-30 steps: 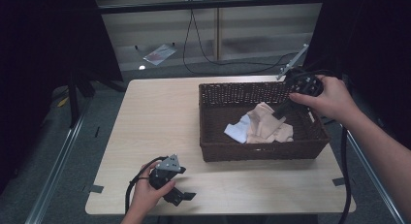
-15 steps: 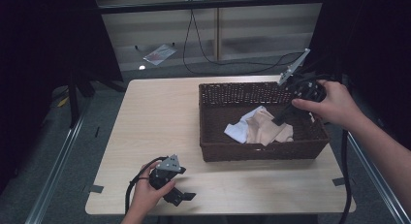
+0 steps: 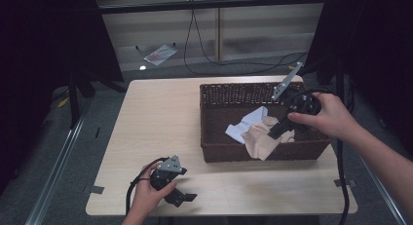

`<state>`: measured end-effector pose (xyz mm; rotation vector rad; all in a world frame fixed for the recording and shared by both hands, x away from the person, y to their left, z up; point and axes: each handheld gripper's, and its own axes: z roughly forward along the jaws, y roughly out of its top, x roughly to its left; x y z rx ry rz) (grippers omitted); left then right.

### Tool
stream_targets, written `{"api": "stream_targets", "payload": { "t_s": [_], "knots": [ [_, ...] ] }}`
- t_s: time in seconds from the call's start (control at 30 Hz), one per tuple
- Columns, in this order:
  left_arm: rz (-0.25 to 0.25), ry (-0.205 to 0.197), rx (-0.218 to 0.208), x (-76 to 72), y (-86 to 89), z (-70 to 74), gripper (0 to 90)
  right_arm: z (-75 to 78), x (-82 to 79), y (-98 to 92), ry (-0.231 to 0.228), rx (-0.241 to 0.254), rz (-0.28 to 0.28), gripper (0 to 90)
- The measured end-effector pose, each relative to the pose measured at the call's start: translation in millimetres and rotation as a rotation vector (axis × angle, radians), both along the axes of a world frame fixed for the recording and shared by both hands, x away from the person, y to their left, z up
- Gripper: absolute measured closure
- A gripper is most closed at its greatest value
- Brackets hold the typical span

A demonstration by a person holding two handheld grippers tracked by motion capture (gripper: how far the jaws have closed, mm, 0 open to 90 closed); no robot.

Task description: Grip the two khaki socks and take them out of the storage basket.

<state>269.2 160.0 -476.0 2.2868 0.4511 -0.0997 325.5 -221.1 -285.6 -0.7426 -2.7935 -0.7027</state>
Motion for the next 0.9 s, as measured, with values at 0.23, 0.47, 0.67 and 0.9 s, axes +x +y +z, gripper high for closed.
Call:
{"api": "stream_targets", "payload": {
  "t_s": [0.23, 0.47, 0.67, 0.9],
  "knots": [
    [0.003, -0.001, 0.001, 0.2, 0.8, 0.6, 3.1, -12.9, -4.5, 11.5, 0.022, 0.013, 0.031, 87.3],
    [0.002, -0.003, 0.004, 0.2, 1.3, 1.0, 3.1, -29.9, -8.8, 20.9, 0.049, 0.008, 0.047, 87.4],
    [0.004, -0.002, 0.004, 0.1, 1.8, 1.4, 3.2, -45.4, -10.9, 28.3, 0.057, -0.001, 0.071, 87.3],
    [-0.004, -0.002, 0.01, 0.3, 1.6, 1.3, 3.2, -63.8, -14.5, 35.7, 0.051, -0.039, 0.072, 87.1]
  ]
}}
